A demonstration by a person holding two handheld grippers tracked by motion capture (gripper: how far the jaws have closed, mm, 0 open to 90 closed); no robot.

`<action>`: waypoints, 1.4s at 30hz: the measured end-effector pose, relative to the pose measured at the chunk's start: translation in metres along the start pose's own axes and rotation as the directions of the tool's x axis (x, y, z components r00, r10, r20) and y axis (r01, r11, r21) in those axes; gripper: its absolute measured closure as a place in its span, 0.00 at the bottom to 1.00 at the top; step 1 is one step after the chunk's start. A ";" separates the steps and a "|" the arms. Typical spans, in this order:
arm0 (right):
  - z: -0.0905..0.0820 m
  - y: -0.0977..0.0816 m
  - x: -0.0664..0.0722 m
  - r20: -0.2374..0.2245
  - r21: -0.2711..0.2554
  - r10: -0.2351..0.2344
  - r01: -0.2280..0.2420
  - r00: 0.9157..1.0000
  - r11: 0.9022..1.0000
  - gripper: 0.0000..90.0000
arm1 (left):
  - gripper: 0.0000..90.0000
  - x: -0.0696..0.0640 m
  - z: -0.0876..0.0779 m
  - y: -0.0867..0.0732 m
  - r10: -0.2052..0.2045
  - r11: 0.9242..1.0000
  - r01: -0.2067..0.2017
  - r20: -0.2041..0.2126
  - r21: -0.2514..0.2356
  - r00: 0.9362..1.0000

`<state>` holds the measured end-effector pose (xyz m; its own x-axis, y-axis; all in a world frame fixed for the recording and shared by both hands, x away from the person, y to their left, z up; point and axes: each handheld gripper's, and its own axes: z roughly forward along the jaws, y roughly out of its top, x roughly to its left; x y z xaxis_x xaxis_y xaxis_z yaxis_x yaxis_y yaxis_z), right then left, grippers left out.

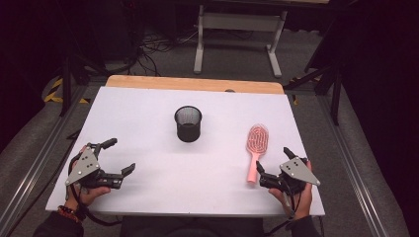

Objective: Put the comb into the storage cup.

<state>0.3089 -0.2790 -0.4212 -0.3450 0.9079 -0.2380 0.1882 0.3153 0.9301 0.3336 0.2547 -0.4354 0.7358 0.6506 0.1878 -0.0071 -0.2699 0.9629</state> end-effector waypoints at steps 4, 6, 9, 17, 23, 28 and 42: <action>0.002 -0.001 -0.002 0.004 0.045 0.025 -0.025 1.000 0.999 0.04 | 0.06 0.000 0.003 0.000 -0.007 1.000 0.007 0.010 0.003 1.000; 0.003 0.000 -0.003 0.006 0.077 0.039 -0.040 0.999 0.996 0.04 | 0.06 -0.002 0.004 -0.001 -0.002 1.000 0.002 0.020 0.012 1.000; 0.006 0.004 -0.005 0.020 0.132 0.054 -0.056 0.998 0.990 0.05 | 0.06 -0.003 0.005 -0.002 0.006 1.000 -0.006 0.029 0.022 1.000; 0.025 0.019 -0.015 0.031 0.308 0.161 -0.163 0.986 0.937 0.07 | 0.06 -0.008 0.011 -0.005 0.000 0.999 -0.003 0.070 0.040 0.998; 0.059 0.031 -0.012 0.034 0.543 0.183 -0.172 0.982 0.822 0.13 | 0.07 -0.011 0.017 -0.005 -0.013 0.998 0.008 0.089 0.058 0.996; 0.086 0.032 -0.017 0.109 0.697 0.282 -0.275 0.953 0.662 0.15 | 0.08 -0.012 0.015 -0.005 -0.036 0.999 0.031 0.108 0.042 0.994; 0.134 0.027 -0.008 0.270 0.807 0.281 -0.375 0.921 0.457 0.22 | 0.08 -0.011 0.021 -0.007 -0.041 0.997 0.028 0.190 0.069 0.981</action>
<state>0.4403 -0.2409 -0.4318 -0.0168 0.9993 -0.0334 0.9572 0.0258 0.2884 0.3404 0.2343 -0.4478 0.8509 0.5142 0.1079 0.0604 -0.2997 0.9521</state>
